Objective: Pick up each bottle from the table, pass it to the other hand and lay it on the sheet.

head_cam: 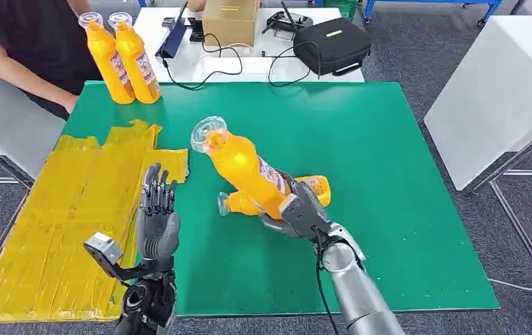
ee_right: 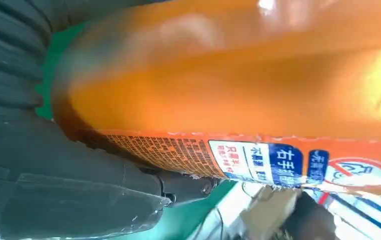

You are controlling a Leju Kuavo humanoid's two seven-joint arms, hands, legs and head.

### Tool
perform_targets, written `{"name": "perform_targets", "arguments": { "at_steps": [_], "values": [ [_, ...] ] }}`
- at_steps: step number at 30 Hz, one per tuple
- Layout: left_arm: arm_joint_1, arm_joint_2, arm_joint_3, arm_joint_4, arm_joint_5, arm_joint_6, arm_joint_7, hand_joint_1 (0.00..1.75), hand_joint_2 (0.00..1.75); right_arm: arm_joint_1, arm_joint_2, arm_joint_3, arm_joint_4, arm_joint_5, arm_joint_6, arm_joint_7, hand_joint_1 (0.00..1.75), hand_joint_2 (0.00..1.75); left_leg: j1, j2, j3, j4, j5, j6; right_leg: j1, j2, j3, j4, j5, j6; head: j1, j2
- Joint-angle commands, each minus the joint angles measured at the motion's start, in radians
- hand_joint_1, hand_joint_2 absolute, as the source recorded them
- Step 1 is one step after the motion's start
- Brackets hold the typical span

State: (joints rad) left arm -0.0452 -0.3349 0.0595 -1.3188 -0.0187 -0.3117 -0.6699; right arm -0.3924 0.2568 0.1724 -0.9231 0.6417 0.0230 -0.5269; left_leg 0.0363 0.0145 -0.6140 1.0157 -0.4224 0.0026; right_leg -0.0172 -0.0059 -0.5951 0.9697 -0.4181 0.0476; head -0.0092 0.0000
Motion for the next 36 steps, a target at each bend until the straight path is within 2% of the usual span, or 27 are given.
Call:
{"name": "perform_targets", "arguments": {
  "at_steps": [1, 5, 6, 8, 28, 30, 36],
  "values": [
    [-0.152, -0.014, -0.123, 0.230, 0.024, 0.012, 0.012, 0.00, 1.75, -0.059, 0.092, 0.183, 0.301, -0.147, -0.162, 0.034, 1.75, 1.75, -0.001, 0.000, 0.002, 0.000, 0.000, 0.001, 0.000, 0.000, 0.001, 0.000, 0.000, -0.001, 0.000, 0.000],
    [-0.159, -0.014, -0.127, 0.231, 0.033, 0.020, 0.008, 0.00, 1.75, -0.047, 0.092, 0.313, 0.296, -0.218, -0.181, 0.068, 1.75, 1.75, -0.002, -0.003, 0.000, -0.001, 0.000, 0.001, -0.001, -0.002, 0.000, 0.000, 0.000, -0.002, 0.000, 0.000],
    [-0.156, -0.014, -0.127, 0.224, 0.034, 0.019, 0.009, 0.00, 1.75, -0.045, 0.092, 0.325, 0.292, -0.227, -0.186, 0.074, 1.75, 1.75, -0.003, -0.005, 0.004, -0.001, 0.000, 0.003, -0.003, -0.003, 0.003, 0.001, -0.002, -0.004, 0.000, 0.000],
    [-0.156, -0.014, -0.127, 0.224, 0.034, 0.019, 0.009, 0.00, 1.75, -0.045, 0.092, 0.325, 0.292, -0.227, -0.186, 0.074, 1.75, 1.75, -0.002, -0.001, 0.001, -0.001, 0.000, 0.001, -0.001, 0.000, -0.001, 0.000, -0.001, -0.002, 0.000, 0.000],
    [-0.146, -0.014, -0.124, 0.207, 0.036, 0.013, 0.015, 0.00, 1.75, -0.051, 0.092, 0.334, 0.297, -0.237, -0.189, 0.079, 1.75, 1.75, -0.003, -0.004, 0.002, 0.000, -0.001, 0.003, -0.002, -0.002, 0.001, 0.001, -0.002, -0.003, 0.000, 0.000],
    [-0.135, -0.014, -0.124, 0.191, 0.035, 0.014, 0.018, 0.00, 1.75, -0.050, 0.092, 0.377, 0.300, -0.243, -0.183, 0.090, 1.75, 1.75, -0.002, -0.003, 0.000, 0.000, 0.000, 0.002, -0.001, -0.002, -0.001, 0.000, -0.001, -0.002, 0.000, 0.000],
    [-0.128, -0.012, -0.131, 0.201, 0.023, 0.029, 0.031, 0.00, 1.75, -0.051, 0.092, 0.618, 0.328, -0.248, -0.306, 0.199, 1.75, 1.75, -0.002, -0.001, 0.001, -0.001, -0.001, 0.002, -0.002, 0.000, -0.001, 0.000, -0.001, -0.002, 0.000, 0.000]
  ]
}}
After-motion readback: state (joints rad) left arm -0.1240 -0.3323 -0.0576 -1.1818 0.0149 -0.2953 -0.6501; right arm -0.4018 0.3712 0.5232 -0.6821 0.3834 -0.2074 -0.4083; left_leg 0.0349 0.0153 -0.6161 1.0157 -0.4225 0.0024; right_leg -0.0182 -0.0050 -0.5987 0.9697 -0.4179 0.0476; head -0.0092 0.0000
